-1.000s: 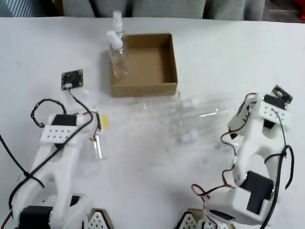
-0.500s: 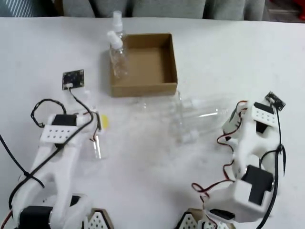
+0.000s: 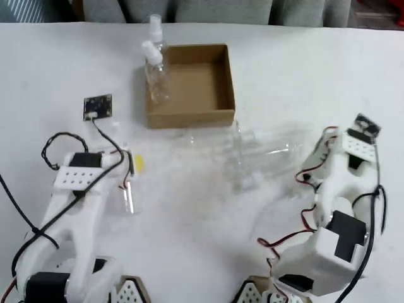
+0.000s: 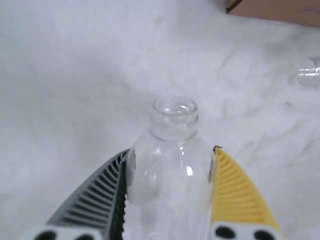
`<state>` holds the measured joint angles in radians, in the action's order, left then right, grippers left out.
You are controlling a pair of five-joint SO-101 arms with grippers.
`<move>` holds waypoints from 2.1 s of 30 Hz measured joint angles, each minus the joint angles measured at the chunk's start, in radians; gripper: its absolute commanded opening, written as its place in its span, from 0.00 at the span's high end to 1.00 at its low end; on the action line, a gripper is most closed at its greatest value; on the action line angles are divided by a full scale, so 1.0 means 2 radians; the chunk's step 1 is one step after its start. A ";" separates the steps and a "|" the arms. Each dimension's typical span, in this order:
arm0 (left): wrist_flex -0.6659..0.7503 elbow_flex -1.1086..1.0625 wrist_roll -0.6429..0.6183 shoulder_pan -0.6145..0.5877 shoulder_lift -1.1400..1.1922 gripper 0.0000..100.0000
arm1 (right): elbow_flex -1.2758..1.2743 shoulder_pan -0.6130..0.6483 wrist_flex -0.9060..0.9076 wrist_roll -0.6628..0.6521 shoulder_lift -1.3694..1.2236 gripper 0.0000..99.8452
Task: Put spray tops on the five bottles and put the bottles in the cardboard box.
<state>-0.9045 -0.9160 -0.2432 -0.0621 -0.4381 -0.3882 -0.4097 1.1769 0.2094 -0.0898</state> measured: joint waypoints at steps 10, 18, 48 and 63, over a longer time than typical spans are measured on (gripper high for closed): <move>0.001 0.000 -0.001 0.000 0.000 0.98 | 0.135 -0.087 0.097 -0.353 -0.006 0.98; 0.001 0.000 0.000 0.000 0.000 0.98 | 0.138 -0.091 0.105 -0.535 -0.048 0.83; 0.001 0.000 0.000 0.000 0.000 0.98 | 0.011 -0.136 0.065 -0.381 0.005 0.80; 0.001 0.000 0.000 0.000 0.000 0.98 | -0.016 -0.114 0.005 -0.374 -0.031 0.98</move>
<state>-0.9030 -0.9160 -0.2432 -0.0621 -0.4381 -0.4204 -0.6383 1.1861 -0.5378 -0.1511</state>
